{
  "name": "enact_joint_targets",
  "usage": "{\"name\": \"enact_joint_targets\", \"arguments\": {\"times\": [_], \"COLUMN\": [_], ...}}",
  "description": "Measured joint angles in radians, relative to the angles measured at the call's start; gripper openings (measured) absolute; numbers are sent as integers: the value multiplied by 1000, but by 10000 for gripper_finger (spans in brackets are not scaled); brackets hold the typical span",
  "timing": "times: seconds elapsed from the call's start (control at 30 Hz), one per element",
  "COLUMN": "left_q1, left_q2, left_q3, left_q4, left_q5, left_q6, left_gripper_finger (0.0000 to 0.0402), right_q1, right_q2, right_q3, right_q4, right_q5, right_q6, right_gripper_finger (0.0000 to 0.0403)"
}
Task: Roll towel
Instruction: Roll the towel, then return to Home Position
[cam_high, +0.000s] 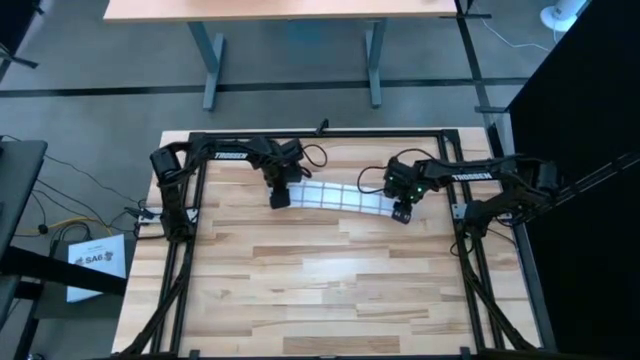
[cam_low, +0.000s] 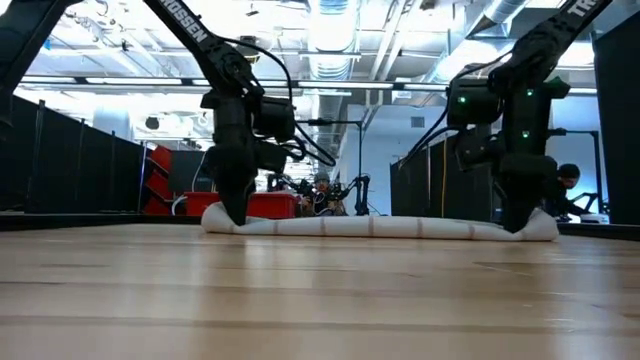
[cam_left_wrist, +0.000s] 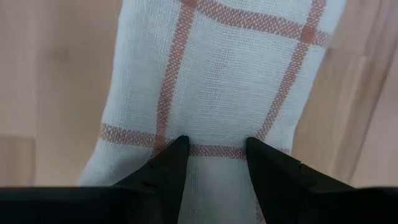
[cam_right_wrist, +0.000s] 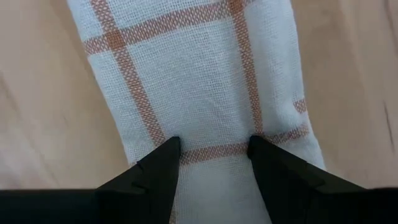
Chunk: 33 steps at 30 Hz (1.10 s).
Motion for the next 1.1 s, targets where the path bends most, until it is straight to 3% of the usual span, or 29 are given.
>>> {"name": "enact_joint_targets", "arguments": {"times": [0.3,0.5,0.67,0.83,0.97,1.03,1.1], "left_q1": [-3,-3,-16,-75,-161,-211,-268], "left_q2": [-211,-338,-438,-579,-698,-760,-822], "left_q3": [-216,-316,-320,-269,-243,-238,-237], "left_q4": [129,127,77,0,-22,-8,49], "left_q5": [-17,-62,-71,-65,-56,-47,-25], "left_q6": [-150,-184,-239,-288,-323,-339,-373], "left_gripper_finger": [152,152,152,150,99,40,13], "right_q1": [-40,-40,-36,10,74,113,157], "right_q2": [3,4,-28,-175,-328,-417,-506], "right_q3": [-3,-2,59,131,160,162,162], "right_q4": [78,115,-16,-148,-216,-223,-207], "right_q5": [-2,-2,-1,-47,-138,-221,-320], "right_q6": [-120,-167,-161,-106,35,117,195], "right_gripper_finger": [184,184,184,180,166,137,84]}}
